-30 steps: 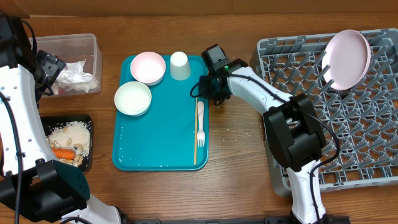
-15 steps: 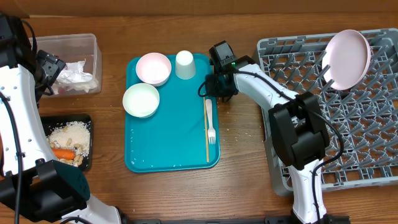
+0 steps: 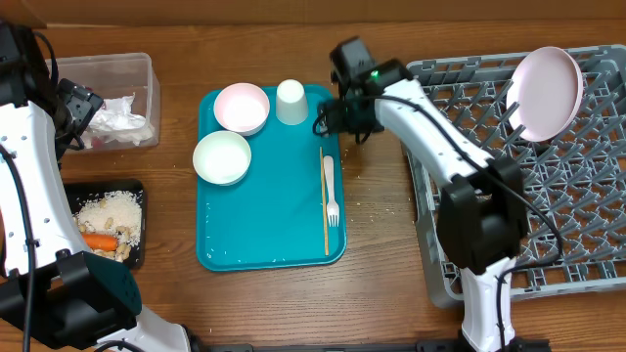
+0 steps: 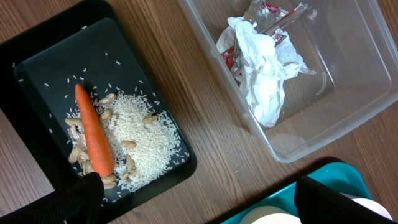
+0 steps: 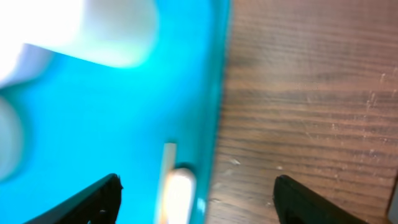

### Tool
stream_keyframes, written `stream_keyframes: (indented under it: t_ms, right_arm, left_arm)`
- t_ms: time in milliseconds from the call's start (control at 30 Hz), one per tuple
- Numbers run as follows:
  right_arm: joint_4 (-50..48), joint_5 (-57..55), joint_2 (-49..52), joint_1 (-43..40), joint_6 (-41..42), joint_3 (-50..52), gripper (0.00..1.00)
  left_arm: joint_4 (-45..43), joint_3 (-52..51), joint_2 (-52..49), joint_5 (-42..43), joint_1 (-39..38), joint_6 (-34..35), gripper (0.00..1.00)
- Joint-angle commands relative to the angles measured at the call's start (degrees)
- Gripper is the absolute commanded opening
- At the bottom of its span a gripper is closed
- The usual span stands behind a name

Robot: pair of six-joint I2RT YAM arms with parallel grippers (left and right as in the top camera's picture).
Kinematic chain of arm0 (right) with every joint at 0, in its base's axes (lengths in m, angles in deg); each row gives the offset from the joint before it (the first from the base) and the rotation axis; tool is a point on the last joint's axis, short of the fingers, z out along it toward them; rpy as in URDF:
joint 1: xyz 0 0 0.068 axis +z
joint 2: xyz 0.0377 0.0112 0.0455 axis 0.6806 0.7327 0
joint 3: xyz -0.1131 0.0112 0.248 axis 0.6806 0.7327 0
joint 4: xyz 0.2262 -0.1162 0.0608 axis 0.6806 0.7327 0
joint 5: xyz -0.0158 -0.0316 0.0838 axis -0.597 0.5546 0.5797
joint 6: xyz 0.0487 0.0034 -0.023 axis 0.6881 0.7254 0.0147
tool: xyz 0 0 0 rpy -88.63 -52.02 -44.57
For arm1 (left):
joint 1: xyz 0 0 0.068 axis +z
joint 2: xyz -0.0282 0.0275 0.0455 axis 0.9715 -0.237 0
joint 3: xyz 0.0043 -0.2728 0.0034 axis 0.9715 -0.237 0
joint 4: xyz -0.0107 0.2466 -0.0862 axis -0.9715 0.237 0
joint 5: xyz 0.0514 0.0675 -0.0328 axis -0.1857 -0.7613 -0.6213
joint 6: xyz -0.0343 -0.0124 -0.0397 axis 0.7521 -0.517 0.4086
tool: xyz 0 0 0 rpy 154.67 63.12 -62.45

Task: Sort waste into correct bins and load items into the dishwasher rack
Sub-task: 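Lower the right gripper toward the wooden chopstick on the teal tray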

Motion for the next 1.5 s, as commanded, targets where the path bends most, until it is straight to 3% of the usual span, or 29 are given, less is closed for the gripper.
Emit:
stream_keyframes:
  t_ms: [0,33,167,333,467,533,633,867,1467]
  right_arm:
    - [0.04,12.11,-5.95,-0.02,-0.09,-4.92,0.93]
    - [-0.39,17.79,-6.27,-0.02,-0.09,-5.09,1.00]
    - [-1.40,25.68,-6.05,0.44,-0.11,-5.05,1.00]
    - [0.22,17.18,-6.05,3.41,-0.28,-5.05,1.00]
    - [0.70,16.87,-6.05,4.50,-0.26,-5.05,1.00]
    - [0.33,17.03,-6.05,4.48,-0.07,-5.05,0.93]
    - [1.20,16.00,-6.01,4.48,0.04,-5.05,0.92]
    - [7.91,6.54,-5.97,5.20,7.56,-3.15,0.93]
    - [6.14,-3.54,-5.40,14.67,19.71,8.20,0.89]
  left_arm:
    - [0.00,0.31,0.15,-0.96,0.09,-0.66,1.00]
    - [0.00,0.31,0.15,-0.96,0.09,-0.68,1.00]
    - [0.00,0.31,0.15,-0.96,0.09,-0.68,1.00]
    - [0.00,0.31,0.15,-0.96,0.09,-0.66,1.00]
    - [0.00,0.31,0.15,-0.96,0.09,-0.66,1.00]
    - [0.00,0.31,0.15,-0.96,0.09,-0.68,1.00]
    - [0.00,0.31,0.15,-0.96,0.09,-0.66,1.00]
    - [0.00,0.31,0.15,-0.96,0.09,-0.66,1.00]
    - [0.00,0.31,0.15,-0.96,0.09,-0.68,1.00]
